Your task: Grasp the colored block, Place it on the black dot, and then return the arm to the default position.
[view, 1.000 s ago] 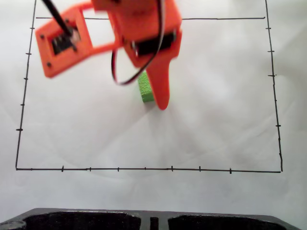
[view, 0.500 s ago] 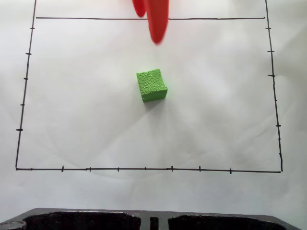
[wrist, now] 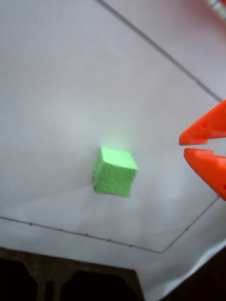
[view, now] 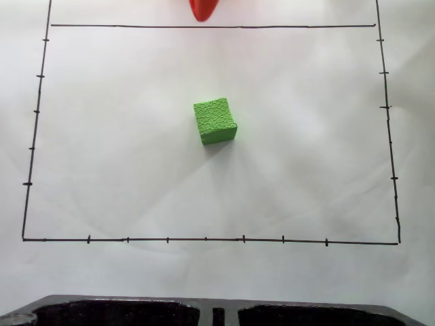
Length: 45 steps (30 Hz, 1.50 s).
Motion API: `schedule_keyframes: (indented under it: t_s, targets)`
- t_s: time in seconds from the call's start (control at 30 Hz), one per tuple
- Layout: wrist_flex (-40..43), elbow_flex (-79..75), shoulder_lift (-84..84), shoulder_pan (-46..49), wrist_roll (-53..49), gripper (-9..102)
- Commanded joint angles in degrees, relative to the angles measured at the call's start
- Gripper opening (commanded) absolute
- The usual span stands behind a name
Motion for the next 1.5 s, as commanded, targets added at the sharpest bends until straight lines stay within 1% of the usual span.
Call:
schedule_keyframes:
  t_s: [0.0, 0.1, 0.47, 0.83, 0.97, 1.23, 1.47]
  targets:
    - [-1.5, 2.7, 3.9, 0.0, 1.1, 0]
    - [-3.4, 6.2, 7.3, 0.5, 1.5, 0]
    - [-13.1, 13.4, 7.3, 0.7, 1.7, 0]
    - [-18.2, 18.3, 7.3, 0.6, 1.8, 0]
    - [-21.5, 20.4, 7.3, 1.4, 1.5, 0]
    - [-23.7, 23.3, 7.3, 2.5, 2.5, 0]
    - [-23.9, 23.3, 7.3, 3.8, 4.7, 0]
